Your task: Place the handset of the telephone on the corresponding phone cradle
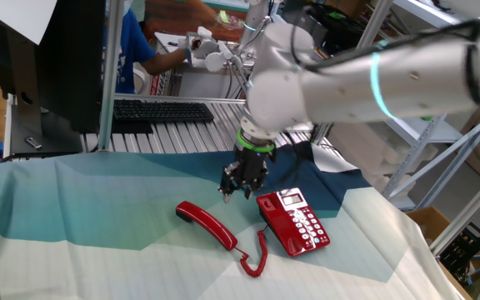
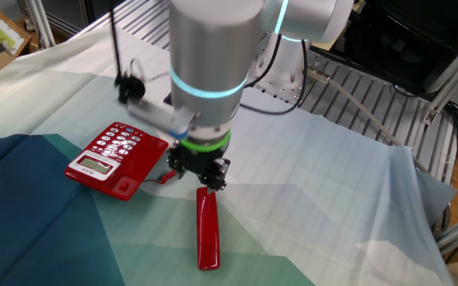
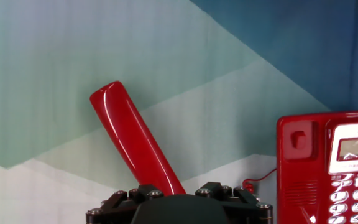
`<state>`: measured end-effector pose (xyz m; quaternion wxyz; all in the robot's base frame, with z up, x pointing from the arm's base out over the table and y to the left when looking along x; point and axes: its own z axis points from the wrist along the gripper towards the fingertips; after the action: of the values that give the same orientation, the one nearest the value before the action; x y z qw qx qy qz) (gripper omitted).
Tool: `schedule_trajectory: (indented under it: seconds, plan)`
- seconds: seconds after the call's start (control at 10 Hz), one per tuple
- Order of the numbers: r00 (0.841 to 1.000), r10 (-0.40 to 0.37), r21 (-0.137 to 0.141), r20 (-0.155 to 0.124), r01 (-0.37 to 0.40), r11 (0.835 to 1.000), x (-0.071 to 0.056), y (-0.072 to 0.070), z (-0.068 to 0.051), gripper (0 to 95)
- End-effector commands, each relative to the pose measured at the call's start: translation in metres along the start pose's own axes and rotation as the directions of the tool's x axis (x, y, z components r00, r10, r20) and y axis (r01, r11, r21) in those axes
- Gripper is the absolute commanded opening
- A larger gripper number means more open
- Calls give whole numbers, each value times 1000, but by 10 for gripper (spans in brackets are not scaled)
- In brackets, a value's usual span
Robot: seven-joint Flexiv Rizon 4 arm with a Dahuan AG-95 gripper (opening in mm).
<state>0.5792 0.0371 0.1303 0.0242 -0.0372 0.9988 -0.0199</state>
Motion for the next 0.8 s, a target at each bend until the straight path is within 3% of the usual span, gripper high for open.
schedule_trajectory:
  seconds: [0.1, 0.3, 0.8]
  plan:
    - [997, -70, -50, -22, 69, 996, -4, 1, 1, 380]
    - [998, -59, -89, -17, 57, 994, -4, 1, 1, 380]
    - [999, -48, -103, -15, 46, 994, -4, 1, 1, 380]
